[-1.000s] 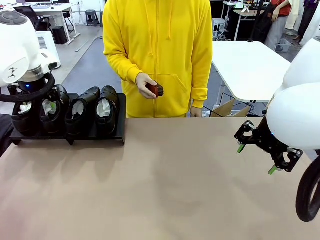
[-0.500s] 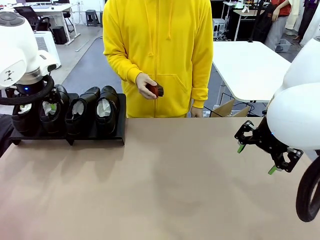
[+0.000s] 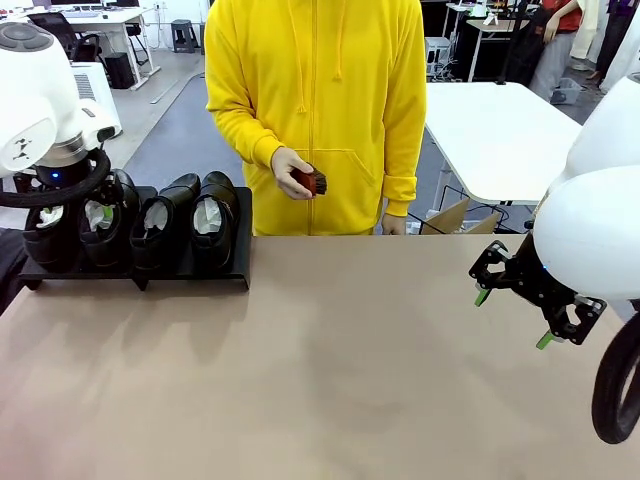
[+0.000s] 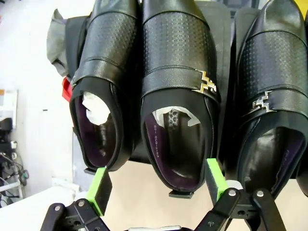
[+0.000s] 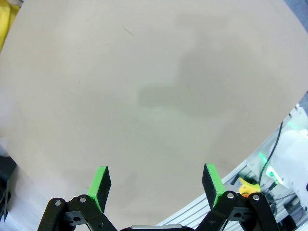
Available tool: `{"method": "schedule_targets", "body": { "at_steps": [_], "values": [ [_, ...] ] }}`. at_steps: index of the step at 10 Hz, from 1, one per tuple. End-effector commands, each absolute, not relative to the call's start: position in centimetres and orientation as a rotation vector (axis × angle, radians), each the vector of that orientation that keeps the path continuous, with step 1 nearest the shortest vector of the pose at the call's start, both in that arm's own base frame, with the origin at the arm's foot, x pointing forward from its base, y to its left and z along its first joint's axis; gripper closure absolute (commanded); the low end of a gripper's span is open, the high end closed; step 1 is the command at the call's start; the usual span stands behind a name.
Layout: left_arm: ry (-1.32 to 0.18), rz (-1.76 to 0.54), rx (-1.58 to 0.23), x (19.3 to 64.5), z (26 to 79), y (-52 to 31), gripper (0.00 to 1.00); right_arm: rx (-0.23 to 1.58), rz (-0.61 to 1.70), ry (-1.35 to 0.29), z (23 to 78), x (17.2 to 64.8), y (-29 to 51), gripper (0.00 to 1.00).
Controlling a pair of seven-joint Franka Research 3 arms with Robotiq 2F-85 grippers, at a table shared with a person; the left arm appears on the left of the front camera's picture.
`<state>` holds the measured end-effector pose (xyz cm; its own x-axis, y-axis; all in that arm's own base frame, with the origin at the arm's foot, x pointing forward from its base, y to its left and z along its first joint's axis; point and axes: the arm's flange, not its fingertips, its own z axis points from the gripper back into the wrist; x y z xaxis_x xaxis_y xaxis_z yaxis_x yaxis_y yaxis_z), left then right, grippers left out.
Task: Organize the shoes by placing them on the stand.
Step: Place the Shoe from the middle of the table onto the Shoes Stand.
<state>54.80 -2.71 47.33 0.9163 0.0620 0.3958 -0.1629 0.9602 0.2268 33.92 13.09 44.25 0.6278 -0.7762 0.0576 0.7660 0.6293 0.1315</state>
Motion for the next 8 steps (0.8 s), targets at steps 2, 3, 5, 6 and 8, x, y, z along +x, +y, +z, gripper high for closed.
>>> {"method": "schedule_targets", "body": {
  "at_steps": [2,3,5,6,8],
  "values": [
    [-0.397,0.107,0.263,54.85,47.51,-2.51,0.0,0.101,-0.865,-0.124,44.42,34.11,13.0,0.0],
    [-0.397,0.107,0.263,54.85,47.51,-2.51,0.0,0.101,-0.865,-0.124,44.42,34.11,13.0,0.0],
    [-0.397,0.107,0.263,54.85,47.51,-2.51,0.0,0.101,-0.865,-0.124,44.42,34.11,13.0,0.0],
    [-0.397,0.107,0.263,54.85,47.51,-2.51,0.0,0.101,-0.865,-0.124,44.42,34.11,13.0,0.0],
    [-0.397,0.107,0.263,54.85,47.51,-2.51,0.0,0.101,-0.865,-0.124,44.42,34.11,13.0,0.0]
  ]
}}
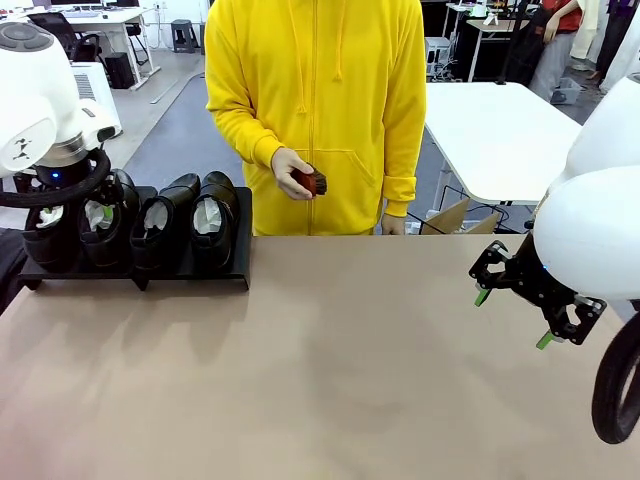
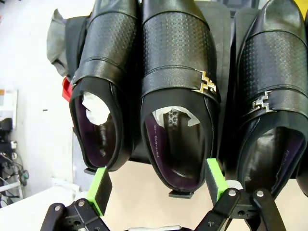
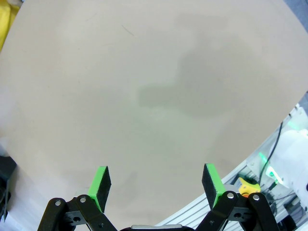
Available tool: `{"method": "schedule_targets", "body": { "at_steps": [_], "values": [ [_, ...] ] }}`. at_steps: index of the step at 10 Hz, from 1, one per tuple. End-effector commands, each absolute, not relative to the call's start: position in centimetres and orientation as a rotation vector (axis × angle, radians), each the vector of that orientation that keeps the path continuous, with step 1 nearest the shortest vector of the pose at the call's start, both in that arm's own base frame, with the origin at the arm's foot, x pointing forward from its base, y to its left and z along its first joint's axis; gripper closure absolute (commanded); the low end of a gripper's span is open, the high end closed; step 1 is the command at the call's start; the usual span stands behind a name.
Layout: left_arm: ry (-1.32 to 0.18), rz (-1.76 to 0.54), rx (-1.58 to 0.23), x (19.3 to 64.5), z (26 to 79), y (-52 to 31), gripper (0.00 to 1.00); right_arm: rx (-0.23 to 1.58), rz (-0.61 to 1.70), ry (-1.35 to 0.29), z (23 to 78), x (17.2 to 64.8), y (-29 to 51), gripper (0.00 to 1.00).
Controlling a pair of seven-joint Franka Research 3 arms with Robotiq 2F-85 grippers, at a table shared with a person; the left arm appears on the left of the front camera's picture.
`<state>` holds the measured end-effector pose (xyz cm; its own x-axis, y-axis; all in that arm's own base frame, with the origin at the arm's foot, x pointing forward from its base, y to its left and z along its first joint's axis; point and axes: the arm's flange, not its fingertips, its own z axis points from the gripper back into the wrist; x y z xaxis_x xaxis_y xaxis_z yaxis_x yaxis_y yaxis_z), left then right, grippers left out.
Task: Organize the shoes by placing them on the stand.
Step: Place the Shoe from the middle of the table onto the Shoes Stand.
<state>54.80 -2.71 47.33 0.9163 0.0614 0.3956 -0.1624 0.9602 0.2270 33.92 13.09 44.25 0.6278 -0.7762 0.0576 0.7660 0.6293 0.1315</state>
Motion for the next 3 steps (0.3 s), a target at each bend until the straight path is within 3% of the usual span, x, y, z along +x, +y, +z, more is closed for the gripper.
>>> {"method": "schedule_targets", "body": {
  "at_steps": [1,3],
  "values": [
    [-0.397,0.107,0.263,54.85,47.51,-2.51,0.0,0.101,-0.865,-0.124,44.42,34.11,13.0,0.0],
    [-0.397,0.107,0.263,54.85,47.51,-2.51,0.0,0.101,-0.865,-0.124,44.42,34.11,13.0,0.0]
  ]
}}
